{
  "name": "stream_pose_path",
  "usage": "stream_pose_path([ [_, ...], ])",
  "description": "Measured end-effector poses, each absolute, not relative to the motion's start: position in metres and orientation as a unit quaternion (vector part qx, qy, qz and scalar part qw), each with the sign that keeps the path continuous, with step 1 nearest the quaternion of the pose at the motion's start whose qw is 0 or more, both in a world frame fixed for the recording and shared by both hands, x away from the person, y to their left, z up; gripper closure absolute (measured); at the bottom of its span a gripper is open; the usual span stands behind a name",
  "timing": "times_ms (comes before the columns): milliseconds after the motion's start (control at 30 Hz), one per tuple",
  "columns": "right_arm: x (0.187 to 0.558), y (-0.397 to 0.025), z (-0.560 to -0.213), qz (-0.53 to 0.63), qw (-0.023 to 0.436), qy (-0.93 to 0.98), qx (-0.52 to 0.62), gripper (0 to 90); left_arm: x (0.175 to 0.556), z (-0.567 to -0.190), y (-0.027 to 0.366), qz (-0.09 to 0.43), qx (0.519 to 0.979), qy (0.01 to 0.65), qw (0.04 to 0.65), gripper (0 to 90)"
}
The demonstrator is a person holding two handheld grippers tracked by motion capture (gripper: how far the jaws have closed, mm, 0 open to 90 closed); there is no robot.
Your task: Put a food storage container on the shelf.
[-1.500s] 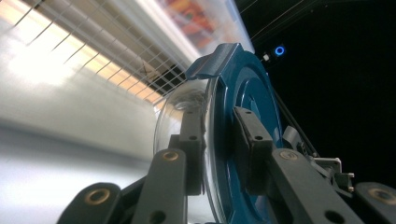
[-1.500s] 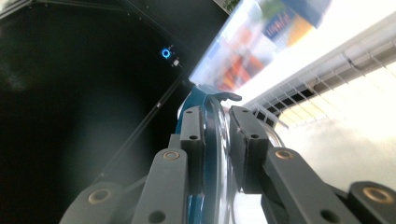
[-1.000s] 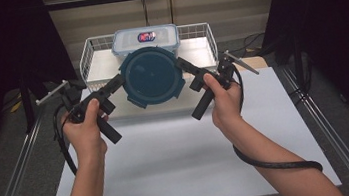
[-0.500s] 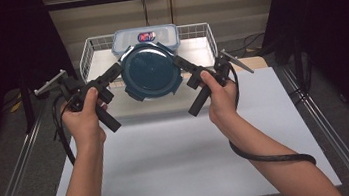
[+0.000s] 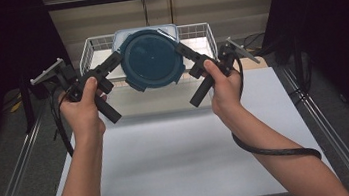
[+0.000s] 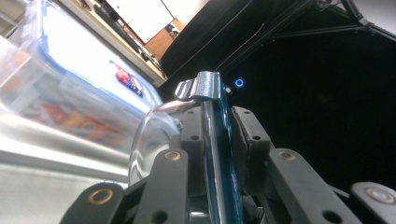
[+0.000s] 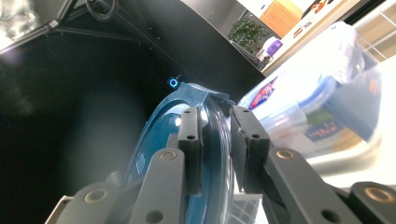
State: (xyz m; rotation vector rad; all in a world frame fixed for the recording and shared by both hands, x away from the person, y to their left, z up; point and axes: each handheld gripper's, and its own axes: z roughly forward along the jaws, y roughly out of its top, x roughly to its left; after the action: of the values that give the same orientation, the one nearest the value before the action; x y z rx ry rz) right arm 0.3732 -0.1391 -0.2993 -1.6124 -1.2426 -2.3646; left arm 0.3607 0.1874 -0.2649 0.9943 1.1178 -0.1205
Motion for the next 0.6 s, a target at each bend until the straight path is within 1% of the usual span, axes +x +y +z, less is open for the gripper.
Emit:
stream_pose_path([
  [133,0.376,-0.139,-0.292,-0.759,0.006,-0.4,-0.514,75.4,0.365,-0.257,0.187,-0.044,0.454,0.502,0.735,76.3],
  [233,0.38,-0.139,-0.287,-0.76,0.006,-0.398,-0.513,75.4,0.371,-0.252,0.187,-0.048,0.452,0.5,0.737,76.4],
  [600,0.409,-0.134,-0.275,-0.757,-0.002,-0.391,-0.524,75.4,0.405,-0.245,0.189,-0.053,0.444,0.507,0.737,76.3],
])
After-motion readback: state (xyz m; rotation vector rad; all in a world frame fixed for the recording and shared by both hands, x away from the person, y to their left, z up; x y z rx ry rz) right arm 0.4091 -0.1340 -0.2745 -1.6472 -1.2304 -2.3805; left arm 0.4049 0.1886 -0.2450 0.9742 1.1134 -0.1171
